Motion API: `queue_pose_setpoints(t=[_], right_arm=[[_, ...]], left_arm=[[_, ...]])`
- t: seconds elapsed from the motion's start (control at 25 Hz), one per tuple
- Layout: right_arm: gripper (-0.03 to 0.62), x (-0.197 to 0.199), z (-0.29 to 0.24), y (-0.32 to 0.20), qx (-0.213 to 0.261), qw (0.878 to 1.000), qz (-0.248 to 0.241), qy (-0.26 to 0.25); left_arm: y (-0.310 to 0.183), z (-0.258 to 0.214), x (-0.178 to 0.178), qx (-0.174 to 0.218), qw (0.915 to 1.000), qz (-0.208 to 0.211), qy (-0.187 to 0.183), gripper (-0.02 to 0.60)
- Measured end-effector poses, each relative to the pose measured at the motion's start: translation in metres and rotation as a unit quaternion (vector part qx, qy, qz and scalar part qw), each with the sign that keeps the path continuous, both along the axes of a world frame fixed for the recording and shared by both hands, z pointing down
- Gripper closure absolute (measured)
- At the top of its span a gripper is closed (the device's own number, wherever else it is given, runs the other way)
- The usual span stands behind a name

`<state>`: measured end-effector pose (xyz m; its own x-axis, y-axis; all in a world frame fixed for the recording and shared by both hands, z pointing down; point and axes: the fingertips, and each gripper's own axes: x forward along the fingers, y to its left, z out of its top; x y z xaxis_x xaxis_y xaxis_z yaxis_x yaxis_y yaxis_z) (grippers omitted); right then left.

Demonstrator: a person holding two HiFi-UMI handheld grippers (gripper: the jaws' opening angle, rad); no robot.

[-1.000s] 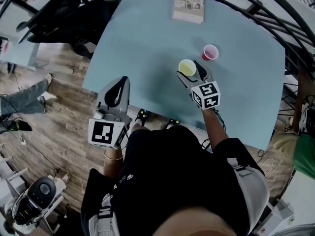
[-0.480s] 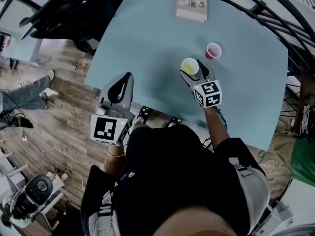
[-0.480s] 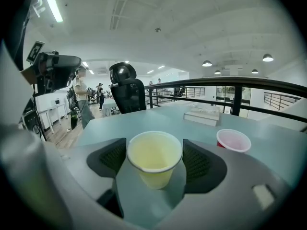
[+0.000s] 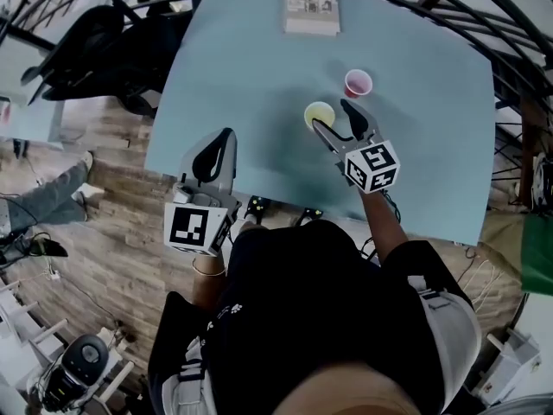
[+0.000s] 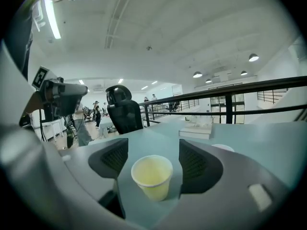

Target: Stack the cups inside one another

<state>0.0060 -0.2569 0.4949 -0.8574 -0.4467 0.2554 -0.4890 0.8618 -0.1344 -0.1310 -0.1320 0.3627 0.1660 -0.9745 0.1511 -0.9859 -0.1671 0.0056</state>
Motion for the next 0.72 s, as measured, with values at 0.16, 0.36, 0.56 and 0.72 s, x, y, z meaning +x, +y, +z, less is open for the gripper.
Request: queue_pose_setpoints(t=[0.16, 0.36, 0.56, 0.72], right_arm=[[0.341, 0.014, -0.024, 0.004, 0.024, 0.999, 0.022, -0.032], [0.428, 0.033, -0.046, 0.011, 0.049, 0.996, 0.051, -0.058], [0.494, 0.057, -0.055, 0.018, 0.058, 0.992, 0.088, -0.065], [0.565, 0.075, -0.057, 0.021, 0.061, 0.988, 0.121, -0.071]], left_arm=[[-0.013, -0.001, 0.011, 0.004, 0.9995, 0.030, 0.005, 0.597], [-0.027, -0.001, 0.027, 0.009, 0.9976, 0.068, 0.006, 0.597], [-0.042, 0.001, 0.047, 0.011, 0.9938, 0.110, 0.011, 0.597], [-0.053, 0.003, 0.060, 0.014, 0.9901, 0.139, 0.012, 0.597]])
